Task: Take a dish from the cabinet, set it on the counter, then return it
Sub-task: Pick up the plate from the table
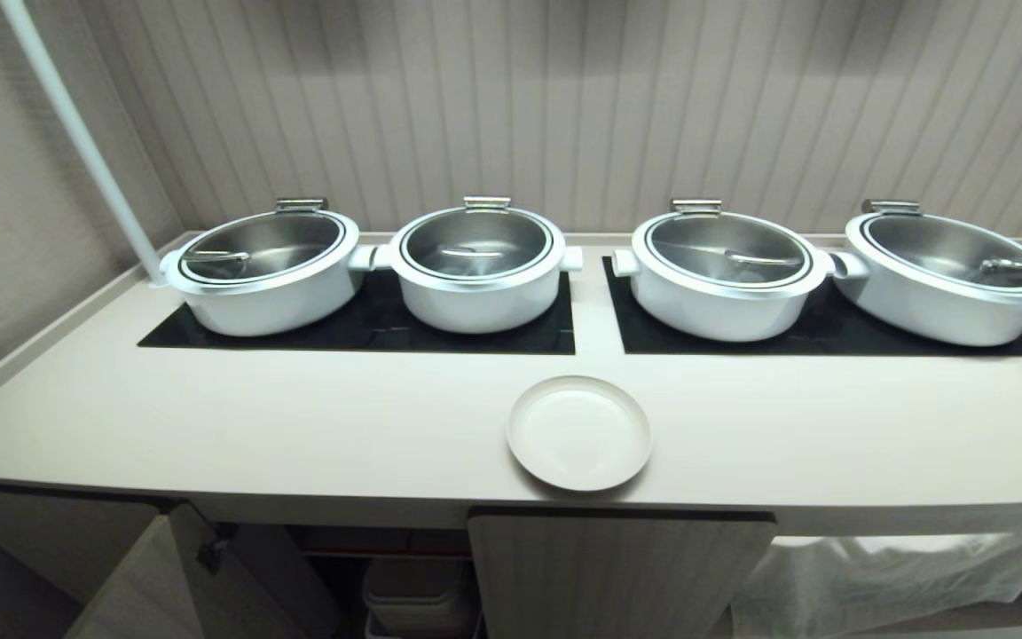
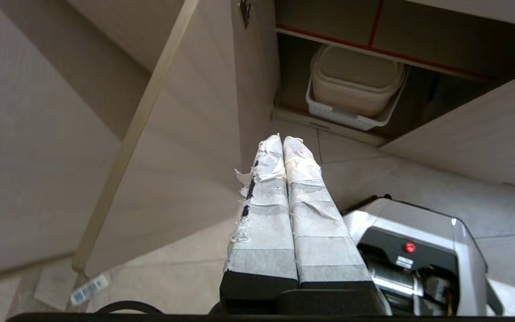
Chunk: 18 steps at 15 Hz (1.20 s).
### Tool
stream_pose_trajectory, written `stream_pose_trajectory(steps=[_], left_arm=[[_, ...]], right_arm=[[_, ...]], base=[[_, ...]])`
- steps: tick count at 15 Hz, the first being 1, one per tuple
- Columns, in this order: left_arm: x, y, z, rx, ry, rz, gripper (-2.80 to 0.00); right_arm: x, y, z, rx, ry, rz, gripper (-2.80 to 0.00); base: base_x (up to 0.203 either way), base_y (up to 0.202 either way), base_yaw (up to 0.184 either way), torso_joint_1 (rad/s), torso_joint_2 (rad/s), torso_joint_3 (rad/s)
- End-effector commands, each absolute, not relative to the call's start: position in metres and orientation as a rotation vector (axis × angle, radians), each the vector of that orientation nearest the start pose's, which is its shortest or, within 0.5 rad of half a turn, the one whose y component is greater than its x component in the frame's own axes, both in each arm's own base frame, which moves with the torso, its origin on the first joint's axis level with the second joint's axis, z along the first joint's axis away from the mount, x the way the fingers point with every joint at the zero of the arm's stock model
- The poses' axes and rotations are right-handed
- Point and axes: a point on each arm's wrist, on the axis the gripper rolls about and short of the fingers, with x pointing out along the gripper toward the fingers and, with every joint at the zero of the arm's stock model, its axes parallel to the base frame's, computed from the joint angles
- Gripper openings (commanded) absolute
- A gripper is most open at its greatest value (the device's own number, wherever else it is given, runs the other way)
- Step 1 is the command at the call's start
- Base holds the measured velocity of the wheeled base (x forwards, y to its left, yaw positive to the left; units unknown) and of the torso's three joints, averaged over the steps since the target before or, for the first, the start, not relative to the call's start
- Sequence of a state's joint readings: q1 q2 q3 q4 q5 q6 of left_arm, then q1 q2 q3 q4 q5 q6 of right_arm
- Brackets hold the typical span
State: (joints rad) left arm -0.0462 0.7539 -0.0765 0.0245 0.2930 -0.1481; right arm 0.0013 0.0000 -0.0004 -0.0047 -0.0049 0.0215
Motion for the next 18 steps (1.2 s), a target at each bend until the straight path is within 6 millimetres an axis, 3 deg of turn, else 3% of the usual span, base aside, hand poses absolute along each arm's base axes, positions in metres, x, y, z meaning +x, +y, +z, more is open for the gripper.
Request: stream_pose_trajectory(steps=[1, 8, 16, 18], left_arm=[[0.036, 0.005, 0.088, -0.023, 0.625, 0.283, -2.8], [0.011, 0.004, 0.095, -0.07, 0.358, 0.182, -2.8], [-0.022, 0.0, 0.078, 0.009, -0.002, -0.001, -2.8], [-0.023, 0.0, 0.076, 0.035, -0.007, -0.009, -2.8]], right_arm=[[-0.023, 0.0, 0.076, 0.021, -0.003, -0.003, -2.8], [-0.023, 0.0, 0.076, 0.021, -0.007, -0.004, -2.8], [-0.023, 0.0, 0.076, 0.021, -0.006, -0.003, -2.8], [-0.023, 0.0, 0.076, 0.021, -0.006, -0.005, -2.8]], base=[[0.0, 0.0, 0.0, 0.0, 0.0, 0.0], [0.0, 0.0, 0.0, 0.0, 0.0, 0.0], [0.0, 0.0, 0.0, 0.0, 0.0, 0.0], [0.0, 0.0, 0.0, 0.0, 0.0, 0.0]])
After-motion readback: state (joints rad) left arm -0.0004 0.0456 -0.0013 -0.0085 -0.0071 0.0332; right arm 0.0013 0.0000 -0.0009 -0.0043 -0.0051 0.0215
